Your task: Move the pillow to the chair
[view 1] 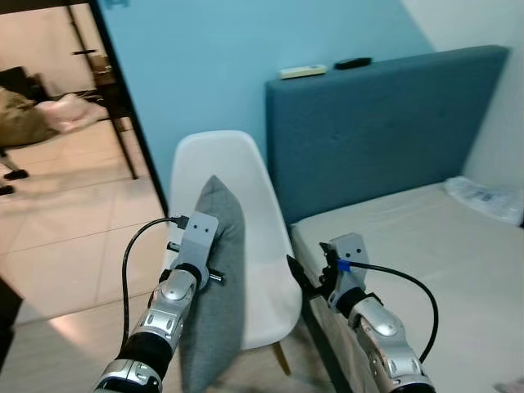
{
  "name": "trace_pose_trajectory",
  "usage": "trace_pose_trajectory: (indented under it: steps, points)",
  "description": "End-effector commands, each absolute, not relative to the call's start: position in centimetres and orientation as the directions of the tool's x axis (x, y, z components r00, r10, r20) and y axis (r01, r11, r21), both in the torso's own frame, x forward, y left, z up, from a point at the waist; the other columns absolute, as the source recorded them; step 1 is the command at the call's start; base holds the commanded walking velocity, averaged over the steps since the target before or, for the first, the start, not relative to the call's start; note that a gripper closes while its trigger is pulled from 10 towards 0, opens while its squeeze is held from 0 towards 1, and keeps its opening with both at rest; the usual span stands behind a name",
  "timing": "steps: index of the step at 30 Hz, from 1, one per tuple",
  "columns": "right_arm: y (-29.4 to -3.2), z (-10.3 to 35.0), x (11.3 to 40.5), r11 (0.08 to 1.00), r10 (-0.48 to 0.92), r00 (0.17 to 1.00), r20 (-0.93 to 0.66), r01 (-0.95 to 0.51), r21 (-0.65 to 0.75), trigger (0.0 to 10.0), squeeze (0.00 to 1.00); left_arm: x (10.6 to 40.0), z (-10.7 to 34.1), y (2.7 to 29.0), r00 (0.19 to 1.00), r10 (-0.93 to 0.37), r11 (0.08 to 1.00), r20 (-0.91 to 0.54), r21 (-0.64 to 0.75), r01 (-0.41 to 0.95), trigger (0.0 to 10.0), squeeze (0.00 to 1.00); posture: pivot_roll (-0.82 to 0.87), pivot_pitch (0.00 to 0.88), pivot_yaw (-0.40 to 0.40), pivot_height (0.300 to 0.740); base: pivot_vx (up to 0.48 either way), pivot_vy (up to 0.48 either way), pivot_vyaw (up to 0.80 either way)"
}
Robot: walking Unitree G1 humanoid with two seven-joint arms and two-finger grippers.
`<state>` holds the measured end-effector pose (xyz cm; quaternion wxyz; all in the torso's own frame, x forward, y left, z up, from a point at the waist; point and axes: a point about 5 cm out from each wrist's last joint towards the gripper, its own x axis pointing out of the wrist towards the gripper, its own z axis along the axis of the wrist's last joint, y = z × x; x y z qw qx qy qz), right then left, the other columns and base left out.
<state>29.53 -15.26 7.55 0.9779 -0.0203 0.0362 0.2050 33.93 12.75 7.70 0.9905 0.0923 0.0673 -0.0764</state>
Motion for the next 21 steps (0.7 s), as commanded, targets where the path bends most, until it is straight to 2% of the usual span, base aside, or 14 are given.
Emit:
trace_pose_trajectory:
  steps: [1, 8, 12, 19, 21]
  points:
    - [-15.12, 7.60, 29.46, 0.913, 0.405, 0.911, -0.081, -0.408, -0.022, 10.0, 0.00, 34.37, 8.80, 13.26, 0.988, -0.123, 0.975, -0.096, 0.172, 0.138, 10.0, 0.00, -0.15, 0.000, 0.056, 0.740, 0.000, 0.000, 0.78]
    - [-15.39, 7.50, 29.61, 0.932, 0.359, 0.930, -0.082, -0.361, -0.017, 10.0, 0.00, 34.32, 8.78, 13.31, 0.987, -0.129, 0.975, -0.095, 0.168, 0.144, 10.0, 0.00, -0.15, 0.000, 0.061, 0.740, 0.000, 0.000, 0.74]
    - [-15.68, 7.30, 29.86, 0.946, 0.319, 0.943, -0.094, -0.323, -0.029, 10.0, 0.00, 34.21, 8.76, 13.10, 0.984, -0.153, 0.972, -0.092, 0.167, 0.167, 10.0, 0.00, -0.15, 0.000, 0.063, 0.740, 0.000, 0.000, 0.00]
    - [-15.62, 7.25, 29.77, 0.948, 0.315, 0.944, -0.095, -0.318, -0.025, 10.0, 0.00, 34.11, 8.56, 13.04, 0.983, -0.151, 0.971, -0.101, 0.169, 0.166, 10.0, 0.00, -0.15, 0.000, 0.065, 0.740, 0.000, -0.478, 0.00]
    - [-15.65, 7.17, 29.74, 0.950, 0.306, 0.947, -0.099, -0.310, -0.027, 10.0, 0.00, 34.18, 8.73, 13.12, 0.987, -0.138, 0.979, -0.086, 0.140, 0.149, 10.0, 0.00, -0.15, 0.000, 0.065, 0.740, 0.000, 0.000, 0.00]
